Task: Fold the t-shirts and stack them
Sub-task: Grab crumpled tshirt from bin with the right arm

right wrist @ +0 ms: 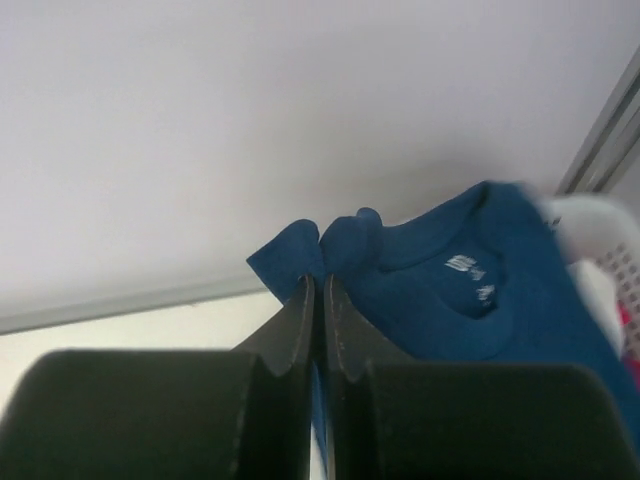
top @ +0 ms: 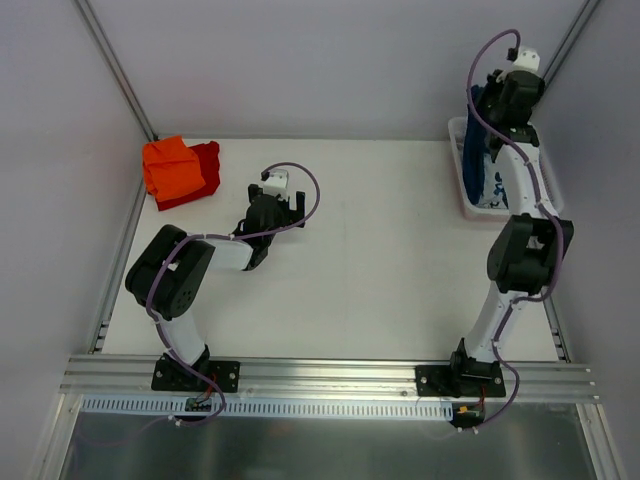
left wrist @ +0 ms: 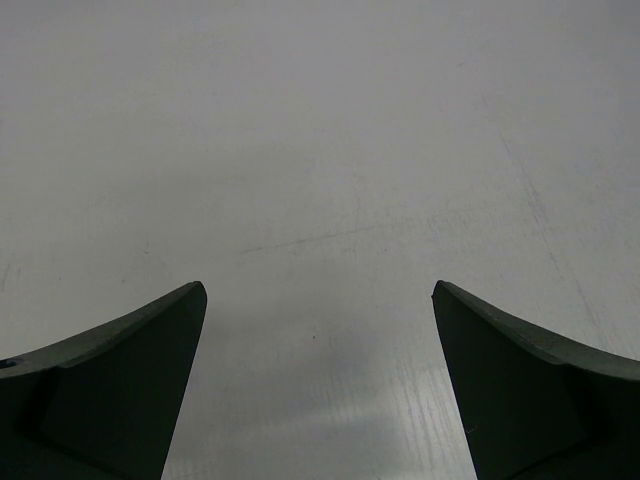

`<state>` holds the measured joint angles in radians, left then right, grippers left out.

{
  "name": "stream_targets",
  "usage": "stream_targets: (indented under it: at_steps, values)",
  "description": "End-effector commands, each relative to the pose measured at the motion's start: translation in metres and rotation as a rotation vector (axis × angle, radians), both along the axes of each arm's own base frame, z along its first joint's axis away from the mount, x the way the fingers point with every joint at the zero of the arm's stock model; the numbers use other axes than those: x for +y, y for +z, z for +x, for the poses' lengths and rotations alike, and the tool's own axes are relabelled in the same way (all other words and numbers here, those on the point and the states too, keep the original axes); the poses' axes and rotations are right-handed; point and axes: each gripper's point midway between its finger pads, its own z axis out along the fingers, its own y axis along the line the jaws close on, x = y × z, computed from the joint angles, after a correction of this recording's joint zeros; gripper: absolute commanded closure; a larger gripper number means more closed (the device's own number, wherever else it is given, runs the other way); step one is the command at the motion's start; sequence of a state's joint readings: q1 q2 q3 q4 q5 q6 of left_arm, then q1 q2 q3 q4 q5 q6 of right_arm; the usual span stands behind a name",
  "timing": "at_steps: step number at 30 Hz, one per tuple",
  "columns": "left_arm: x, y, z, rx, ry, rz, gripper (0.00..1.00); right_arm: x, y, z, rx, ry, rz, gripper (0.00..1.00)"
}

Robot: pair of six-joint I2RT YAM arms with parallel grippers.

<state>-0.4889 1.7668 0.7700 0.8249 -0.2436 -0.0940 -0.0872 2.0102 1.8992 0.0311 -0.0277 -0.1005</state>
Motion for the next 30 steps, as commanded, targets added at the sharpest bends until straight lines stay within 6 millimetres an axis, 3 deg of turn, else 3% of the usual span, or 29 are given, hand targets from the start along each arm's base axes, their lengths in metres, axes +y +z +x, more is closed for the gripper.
stream_targets:
  at_steps: [1,2,5,8,9,12,13,15,17,19,22,25,26,30]
  values:
    - [0.001,0.028,0.010,-0.064,0.022,-0.047,0.02,0.025,0.113,-0.048,-0.197,0.051,-0.055,1.00]
    - [0.001,0.028,0.010,-0.063,0.022,-0.047,0.02,0.027,0.142,-0.067,-0.245,0.043,-0.069,1.00]
    - [0.001,0.028,0.010,-0.064,0.022,-0.048,0.02,0.031,0.172,-0.094,-0.298,0.033,-0.054,1.00]
    - [0.001,0.028,0.010,-0.064,0.023,-0.048,0.02,0.040,0.213,-0.135,-0.379,0.020,-0.036,1.00]
    - [0.002,0.027,0.010,-0.062,0.025,-0.047,0.02,0.052,0.240,-0.161,-0.439,0.041,-0.051,1.00]
    - [0.001,0.027,0.010,-0.059,0.025,-0.046,0.03,0.079,0.272,-0.201,-0.514,0.087,-0.073,1.00]
    - [0.001,0.027,0.010,-0.060,0.023,-0.046,0.03,0.081,0.297,-0.229,-0.574,0.093,-0.087,1.00]
    - [0.000,0.028,0.011,-0.059,0.022,-0.046,0.02,0.096,0.308,-0.255,-0.583,0.140,-0.081,1.00]
    - [0.000,0.025,0.011,-0.051,0.019,-0.040,0.03,0.099,0.335,-0.291,-0.649,0.169,-0.053,1.00]
    - [-0.002,0.025,0.012,-0.047,0.014,-0.036,0.02,0.104,0.346,-0.317,-0.682,0.207,-0.016,1.00]
    - [-0.002,0.026,0.013,-0.047,0.014,-0.036,0.03,0.107,0.351,-0.338,-0.694,0.244,0.019,1.00]
    - [-0.003,0.025,0.014,-0.040,0.012,-0.032,0.03,0.124,0.345,-0.345,-0.662,0.342,0.054,0.97]
    - [-0.004,0.025,0.014,-0.038,0.009,-0.032,0.03,0.127,0.340,-0.345,-0.634,0.360,0.068,0.82]
    - [-0.004,0.025,0.015,-0.040,0.008,-0.031,0.02,0.140,0.325,-0.341,-0.571,0.423,0.080,0.61]
